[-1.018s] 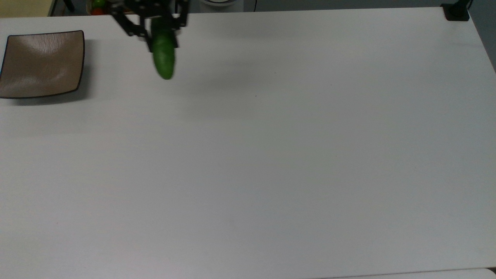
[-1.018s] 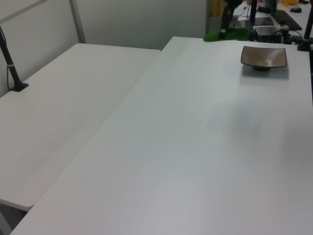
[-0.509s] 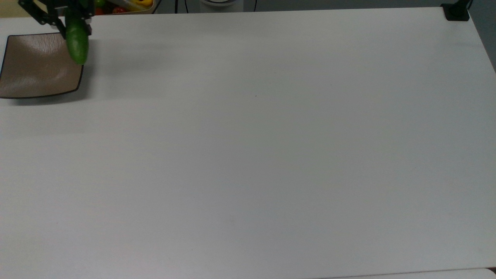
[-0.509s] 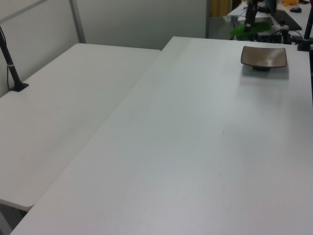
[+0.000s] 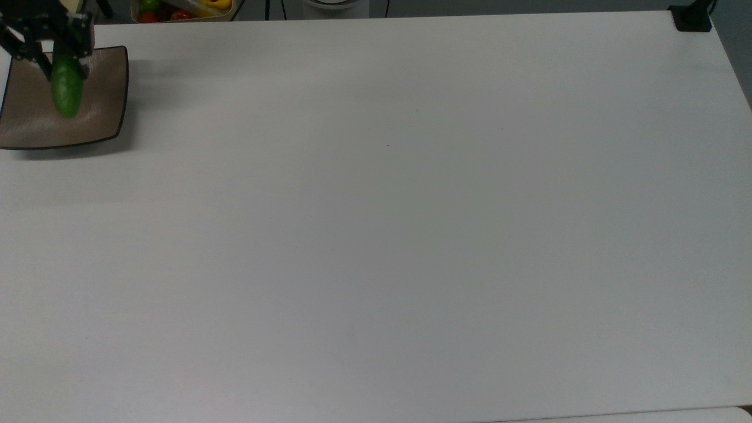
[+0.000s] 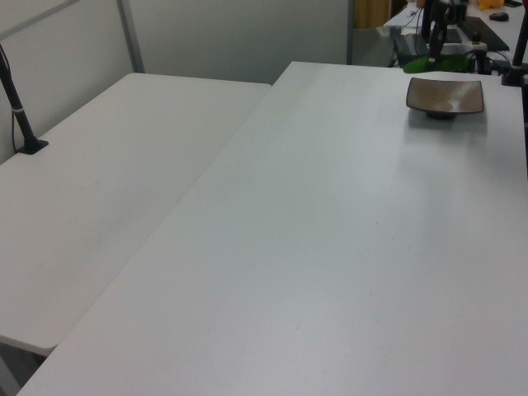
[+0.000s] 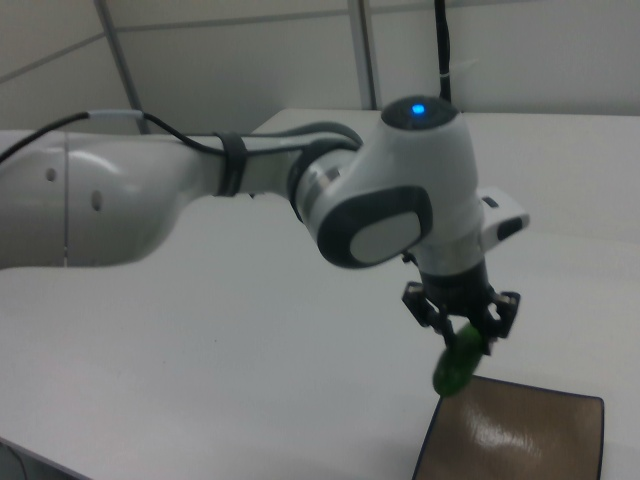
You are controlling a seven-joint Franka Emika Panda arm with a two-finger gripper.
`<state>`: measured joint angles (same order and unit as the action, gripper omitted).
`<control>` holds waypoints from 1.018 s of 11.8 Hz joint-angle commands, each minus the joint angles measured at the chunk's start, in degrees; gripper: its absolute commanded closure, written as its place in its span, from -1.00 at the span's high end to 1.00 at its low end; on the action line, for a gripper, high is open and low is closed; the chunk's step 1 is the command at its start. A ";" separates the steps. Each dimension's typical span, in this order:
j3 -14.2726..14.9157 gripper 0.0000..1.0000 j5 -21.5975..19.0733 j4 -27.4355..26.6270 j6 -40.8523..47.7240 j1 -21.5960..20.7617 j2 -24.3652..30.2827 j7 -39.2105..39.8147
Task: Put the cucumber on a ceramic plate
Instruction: 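Lower the cucumber onto the plate and open the gripper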
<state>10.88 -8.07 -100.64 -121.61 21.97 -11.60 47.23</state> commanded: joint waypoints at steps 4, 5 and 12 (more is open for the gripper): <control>0.19 -0.66 -0.98 -7.37 -13.21 3.69 -2.37 9.02; 0.19 -0.61 -0.90 -7.55 -13.21 3.78 -2.89 9.63; 0.28 0.64 -0.29 -7.55 -11.37 3.35 -2.20 9.20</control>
<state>10.92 -8.07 -107.29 -133.36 25.97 -15.70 55.23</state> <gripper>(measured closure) 0.273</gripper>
